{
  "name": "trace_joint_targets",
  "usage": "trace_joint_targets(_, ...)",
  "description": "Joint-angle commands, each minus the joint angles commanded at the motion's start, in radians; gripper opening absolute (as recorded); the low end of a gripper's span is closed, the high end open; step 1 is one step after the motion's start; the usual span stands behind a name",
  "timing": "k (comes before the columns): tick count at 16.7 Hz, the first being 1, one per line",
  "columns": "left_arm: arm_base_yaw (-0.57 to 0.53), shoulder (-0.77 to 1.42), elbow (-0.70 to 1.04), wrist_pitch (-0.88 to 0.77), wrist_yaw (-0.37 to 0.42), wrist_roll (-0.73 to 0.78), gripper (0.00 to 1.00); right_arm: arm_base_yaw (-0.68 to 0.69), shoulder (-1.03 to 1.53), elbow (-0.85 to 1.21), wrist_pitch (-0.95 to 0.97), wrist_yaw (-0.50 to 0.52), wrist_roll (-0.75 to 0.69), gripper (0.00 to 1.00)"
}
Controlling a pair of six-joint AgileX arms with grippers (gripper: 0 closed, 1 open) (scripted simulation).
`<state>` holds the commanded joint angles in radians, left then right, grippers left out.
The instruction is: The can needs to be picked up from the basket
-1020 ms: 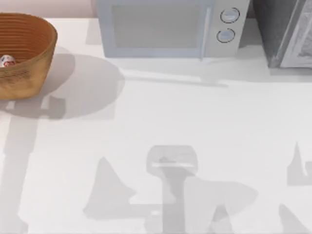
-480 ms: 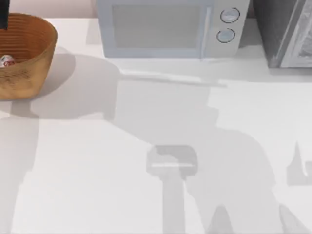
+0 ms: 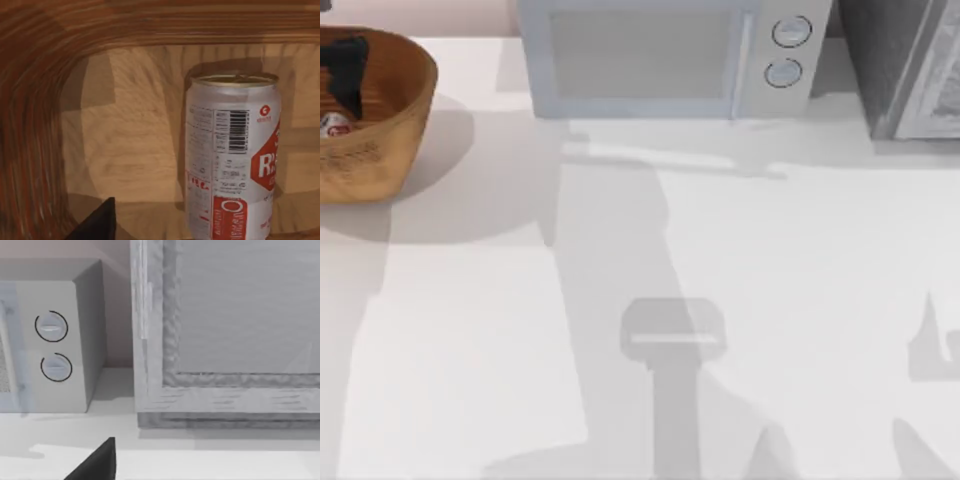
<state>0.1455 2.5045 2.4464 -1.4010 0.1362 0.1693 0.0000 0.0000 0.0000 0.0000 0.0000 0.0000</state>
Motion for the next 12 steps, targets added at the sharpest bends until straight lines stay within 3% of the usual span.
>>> trace_joint_targets(7,0.003,0.054,0.054,-0.031,0.003,0.004,1.00,0.000,0.000,0.000,0.000,0.000,0.000,1.00)
trace_joint_targets(12,-0.004,0.054,-0.023,0.045,0.003,-0.004,1.00,0.000,0.000,0.000,0.000,0.000,0.000,1.00)
